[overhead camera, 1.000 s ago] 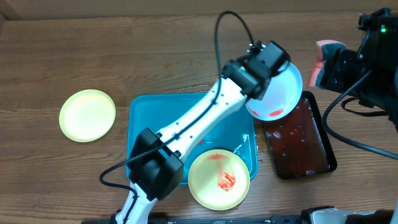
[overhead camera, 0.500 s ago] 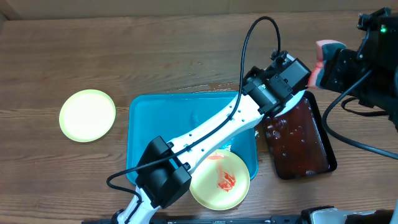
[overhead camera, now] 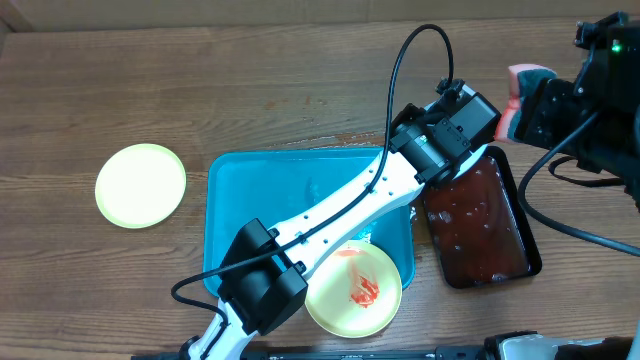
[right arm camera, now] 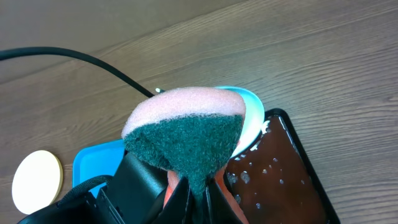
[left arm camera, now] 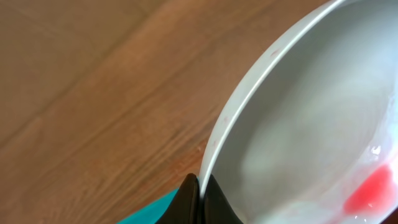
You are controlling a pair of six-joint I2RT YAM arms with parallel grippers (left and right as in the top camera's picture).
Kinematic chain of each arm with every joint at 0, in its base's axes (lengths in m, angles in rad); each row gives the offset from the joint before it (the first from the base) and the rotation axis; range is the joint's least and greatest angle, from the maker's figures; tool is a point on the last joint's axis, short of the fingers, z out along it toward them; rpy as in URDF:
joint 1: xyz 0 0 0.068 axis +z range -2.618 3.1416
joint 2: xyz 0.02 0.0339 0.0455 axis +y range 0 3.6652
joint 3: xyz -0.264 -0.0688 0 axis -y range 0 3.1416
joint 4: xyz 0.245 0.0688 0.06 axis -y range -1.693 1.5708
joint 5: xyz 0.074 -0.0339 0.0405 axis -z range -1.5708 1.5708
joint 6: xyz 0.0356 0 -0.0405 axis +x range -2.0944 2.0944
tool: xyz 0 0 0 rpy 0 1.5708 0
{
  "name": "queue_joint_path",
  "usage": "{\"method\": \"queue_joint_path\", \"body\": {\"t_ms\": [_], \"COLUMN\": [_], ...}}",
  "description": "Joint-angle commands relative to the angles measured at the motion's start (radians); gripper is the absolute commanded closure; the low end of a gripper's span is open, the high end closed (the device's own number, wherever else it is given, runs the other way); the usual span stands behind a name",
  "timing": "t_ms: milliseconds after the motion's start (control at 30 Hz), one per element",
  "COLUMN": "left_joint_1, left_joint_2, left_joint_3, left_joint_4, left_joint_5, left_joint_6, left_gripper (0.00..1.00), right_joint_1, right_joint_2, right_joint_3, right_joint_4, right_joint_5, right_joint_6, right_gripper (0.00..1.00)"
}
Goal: Clean dirty plates on tray and stack at the side
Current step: 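Tilt the white plate over the black tray with the left gripper, then carry the white plate back leftward over the teal tray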
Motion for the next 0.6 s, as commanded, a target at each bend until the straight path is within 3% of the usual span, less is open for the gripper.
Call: {"method": "queue_joint_path", "body": {"t_ms": [0,300,433,567], "left_joint_1": [0.018,0.15,0.23,0.304], "left_joint_2": [0.013,0.013,0.008,-0.002], "left_joint_3": [0.029,0.03,0.03,0.03], "left_joint_4": [-0.018,-0.086,-0.13,-0.222], "left_joint_5": [0.153,0.541,0.585,0.497], "left_joint_6": [-0.047,-0.204,-0.245,-0.283], "left_gripper": [0.96,0.96,0.96,0.96], "right_joint_1": [-0.003,-0.003,-0.003,-0.003], "right_joint_2": [-0.012,-0.012,-0.012,-0.012], "right_joint_3": [0.024,0.024,0.024,0.022], "right_joint_4": [0.004,0.004,0.004,0.004], "right_joint_5": [-0.005,-0.005,-0.005,-0.013], "right_joint_6": [-0.004,0.0,0.0,0.005], "right_gripper": [0.96,0.96,0.96,0.96]}}
